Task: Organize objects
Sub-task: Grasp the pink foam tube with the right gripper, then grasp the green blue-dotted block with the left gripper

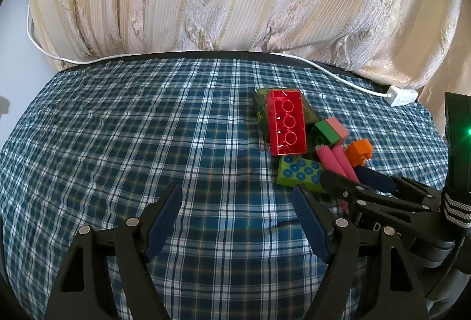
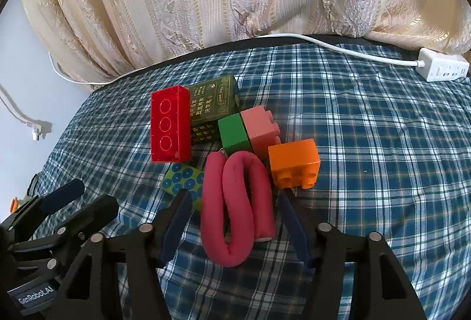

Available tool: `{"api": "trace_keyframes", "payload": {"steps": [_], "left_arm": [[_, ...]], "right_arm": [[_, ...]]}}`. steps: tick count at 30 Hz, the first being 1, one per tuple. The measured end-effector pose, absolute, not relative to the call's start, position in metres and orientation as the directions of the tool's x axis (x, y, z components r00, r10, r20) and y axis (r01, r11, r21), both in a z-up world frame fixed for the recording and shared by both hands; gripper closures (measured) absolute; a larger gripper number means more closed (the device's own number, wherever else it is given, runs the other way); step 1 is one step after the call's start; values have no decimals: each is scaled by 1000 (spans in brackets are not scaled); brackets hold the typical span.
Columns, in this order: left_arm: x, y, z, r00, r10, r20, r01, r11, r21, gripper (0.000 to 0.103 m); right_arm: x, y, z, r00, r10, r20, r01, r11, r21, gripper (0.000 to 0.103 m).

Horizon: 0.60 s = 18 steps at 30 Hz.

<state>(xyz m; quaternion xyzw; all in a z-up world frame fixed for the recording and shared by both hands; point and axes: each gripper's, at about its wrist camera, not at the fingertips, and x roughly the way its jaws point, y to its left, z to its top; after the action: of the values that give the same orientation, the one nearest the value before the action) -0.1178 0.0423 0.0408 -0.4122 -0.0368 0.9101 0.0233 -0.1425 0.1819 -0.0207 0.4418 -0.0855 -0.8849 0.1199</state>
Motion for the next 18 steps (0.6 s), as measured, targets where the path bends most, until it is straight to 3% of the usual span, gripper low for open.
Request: {"api": "trace_keyframes", "payload": {"steps": [3,18], "left_arm": [[-118,42,41,-659,73,-748,-13,-996,-86,25],[-118,47,35,-655,72,-752,-20,-997,-78,25]], "right_arm": [[-143,185,-21,-579,-295,-760,134,-954,268,52],[-107,209,-17,-604,-210,-769,59,-974,220,53]]}}
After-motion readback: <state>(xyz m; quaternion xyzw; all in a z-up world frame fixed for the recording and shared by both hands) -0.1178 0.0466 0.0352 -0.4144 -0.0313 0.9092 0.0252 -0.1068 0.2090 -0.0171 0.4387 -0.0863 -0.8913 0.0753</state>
